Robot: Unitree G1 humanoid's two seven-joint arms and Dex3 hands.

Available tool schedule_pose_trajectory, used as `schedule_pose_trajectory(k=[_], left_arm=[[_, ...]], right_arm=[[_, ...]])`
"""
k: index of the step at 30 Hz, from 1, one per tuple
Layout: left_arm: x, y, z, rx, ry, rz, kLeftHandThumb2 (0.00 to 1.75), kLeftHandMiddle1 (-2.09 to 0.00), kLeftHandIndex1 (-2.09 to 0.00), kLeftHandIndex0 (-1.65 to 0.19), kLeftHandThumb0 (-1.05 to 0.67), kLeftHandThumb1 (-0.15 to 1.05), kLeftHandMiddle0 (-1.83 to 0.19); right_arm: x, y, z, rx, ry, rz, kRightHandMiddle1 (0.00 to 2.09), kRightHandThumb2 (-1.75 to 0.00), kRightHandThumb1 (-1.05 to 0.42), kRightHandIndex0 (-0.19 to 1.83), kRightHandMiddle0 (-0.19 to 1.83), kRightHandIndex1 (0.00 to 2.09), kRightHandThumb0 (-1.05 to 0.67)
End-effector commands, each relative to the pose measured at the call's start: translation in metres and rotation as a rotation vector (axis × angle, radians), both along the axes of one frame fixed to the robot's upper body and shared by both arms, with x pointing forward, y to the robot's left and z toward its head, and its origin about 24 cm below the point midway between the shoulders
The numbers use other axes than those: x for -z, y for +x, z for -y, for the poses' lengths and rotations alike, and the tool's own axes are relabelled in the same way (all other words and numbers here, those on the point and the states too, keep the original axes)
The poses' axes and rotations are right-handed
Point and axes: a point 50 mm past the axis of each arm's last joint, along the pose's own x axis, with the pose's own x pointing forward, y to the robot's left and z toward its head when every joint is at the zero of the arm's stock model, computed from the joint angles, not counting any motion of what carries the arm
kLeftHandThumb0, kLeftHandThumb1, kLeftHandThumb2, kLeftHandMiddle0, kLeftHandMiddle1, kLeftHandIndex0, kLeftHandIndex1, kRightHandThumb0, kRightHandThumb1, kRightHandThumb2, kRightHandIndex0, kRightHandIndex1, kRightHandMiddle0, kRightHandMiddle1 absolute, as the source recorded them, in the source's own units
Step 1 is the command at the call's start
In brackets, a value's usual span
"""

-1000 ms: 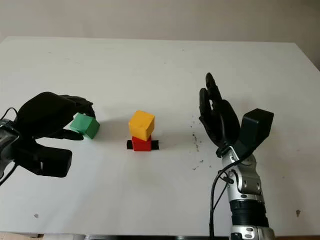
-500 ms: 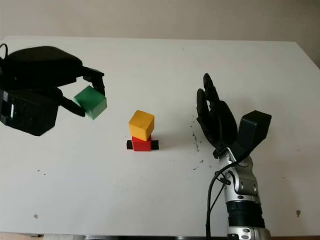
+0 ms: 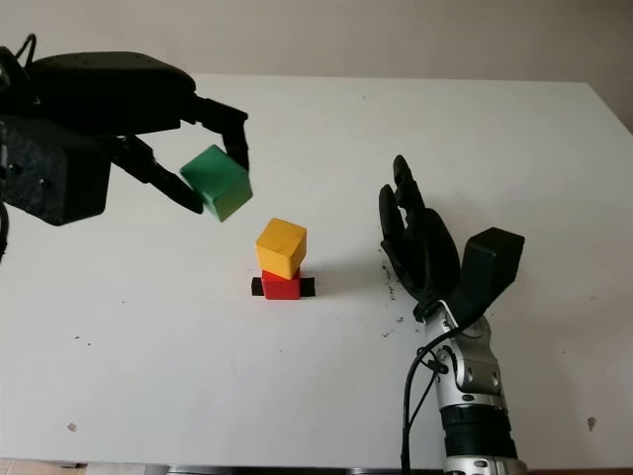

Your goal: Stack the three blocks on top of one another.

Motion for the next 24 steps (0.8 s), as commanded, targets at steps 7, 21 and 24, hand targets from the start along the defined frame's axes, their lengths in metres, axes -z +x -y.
schedule_pose_trajectory(k=[7,21,24], left_arm=[[0.000,0.012,0.015,0.053,-0.127,-0.014,0.05,-0.03,-1.46,-0.37,-0.47,1.03,-0.37],[0.022,0.028,0.035,0.114,-0.015,-0.043,0.06,-0.02,-1.48,-0.38,-0.41,1.02,-0.32],[0.023,0.027,0.038,0.130,0.039,-0.045,0.06,-0.03,-1.50,-0.36,-0.41,1.03,-0.31]], right_arm=[[-0.001,-0.003,0.002,0.001,-0.010,0.012,0.06,-0.48,-1.05,-0.19,-0.16,0.00,-0.72],[-0.005,-0.003,0.003,0.017,-0.015,0.019,0.06,-0.46,-1.05,-0.18,-0.13,0.03,-0.73],[-0.005,-0.004,0.003,0.013,-0.018,0.024,0.06,-0.46,-1.05,-0.19,-0.14,0.02,-0.73]])
